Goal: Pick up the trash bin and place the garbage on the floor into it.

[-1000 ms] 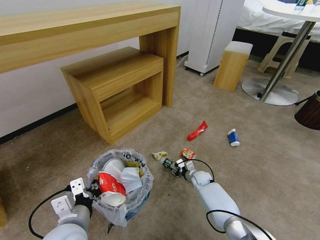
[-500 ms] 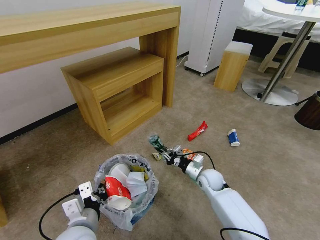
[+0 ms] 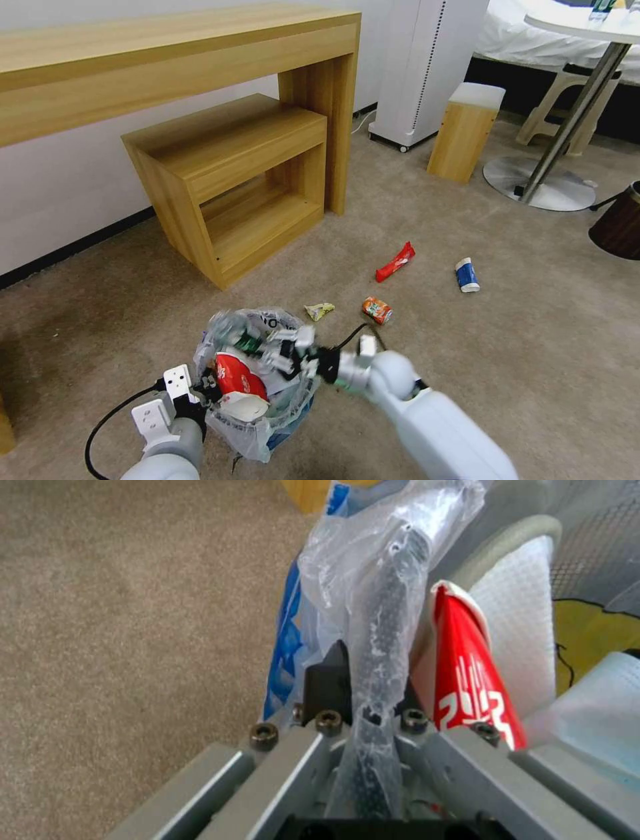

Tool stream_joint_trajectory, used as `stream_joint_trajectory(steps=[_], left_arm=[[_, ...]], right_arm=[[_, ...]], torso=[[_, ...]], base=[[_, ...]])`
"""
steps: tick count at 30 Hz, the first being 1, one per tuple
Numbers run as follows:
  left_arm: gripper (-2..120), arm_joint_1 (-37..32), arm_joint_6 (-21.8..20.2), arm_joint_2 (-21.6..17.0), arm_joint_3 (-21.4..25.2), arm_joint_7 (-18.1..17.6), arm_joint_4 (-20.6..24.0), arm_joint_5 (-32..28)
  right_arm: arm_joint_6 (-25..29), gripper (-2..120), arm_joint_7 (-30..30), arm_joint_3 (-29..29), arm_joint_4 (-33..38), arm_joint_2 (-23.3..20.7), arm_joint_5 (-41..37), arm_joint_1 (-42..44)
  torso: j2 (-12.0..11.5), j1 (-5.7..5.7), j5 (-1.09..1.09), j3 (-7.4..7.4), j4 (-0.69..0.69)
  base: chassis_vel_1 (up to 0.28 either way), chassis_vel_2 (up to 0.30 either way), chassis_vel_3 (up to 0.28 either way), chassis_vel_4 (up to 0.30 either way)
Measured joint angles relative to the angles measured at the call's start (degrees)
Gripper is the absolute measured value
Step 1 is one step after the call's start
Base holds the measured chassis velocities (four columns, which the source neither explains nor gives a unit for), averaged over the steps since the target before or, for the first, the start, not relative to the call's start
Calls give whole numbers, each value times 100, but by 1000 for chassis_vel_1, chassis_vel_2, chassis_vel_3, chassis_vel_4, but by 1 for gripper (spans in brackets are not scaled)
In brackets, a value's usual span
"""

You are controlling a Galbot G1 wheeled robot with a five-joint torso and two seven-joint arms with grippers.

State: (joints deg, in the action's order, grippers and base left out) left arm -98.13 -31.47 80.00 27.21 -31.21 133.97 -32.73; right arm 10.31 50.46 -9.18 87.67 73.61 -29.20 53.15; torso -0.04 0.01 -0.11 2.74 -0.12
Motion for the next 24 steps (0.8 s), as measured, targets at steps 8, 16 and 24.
stream_joint_trajectory(steps=[8,16,24], left_arm=[[0,10,0,-22,11,4,25,-32],[0,26,0,-41,8,9,25,-38],[0,-14,-8,-73,-8,64,72,-80]], right_arm=[[26,29,-15,-35,-146,-89,358,34],[46,58,255,323,-6,-470,689,145],[56,89,521,575,290,-763,731,213]], torso=[[0,0,0,0,0],[0,0,1,0,-1],[0,0,1,0,0]], base=[[0,0,0,0],[0,0,0,0],[0,0,0,0]])
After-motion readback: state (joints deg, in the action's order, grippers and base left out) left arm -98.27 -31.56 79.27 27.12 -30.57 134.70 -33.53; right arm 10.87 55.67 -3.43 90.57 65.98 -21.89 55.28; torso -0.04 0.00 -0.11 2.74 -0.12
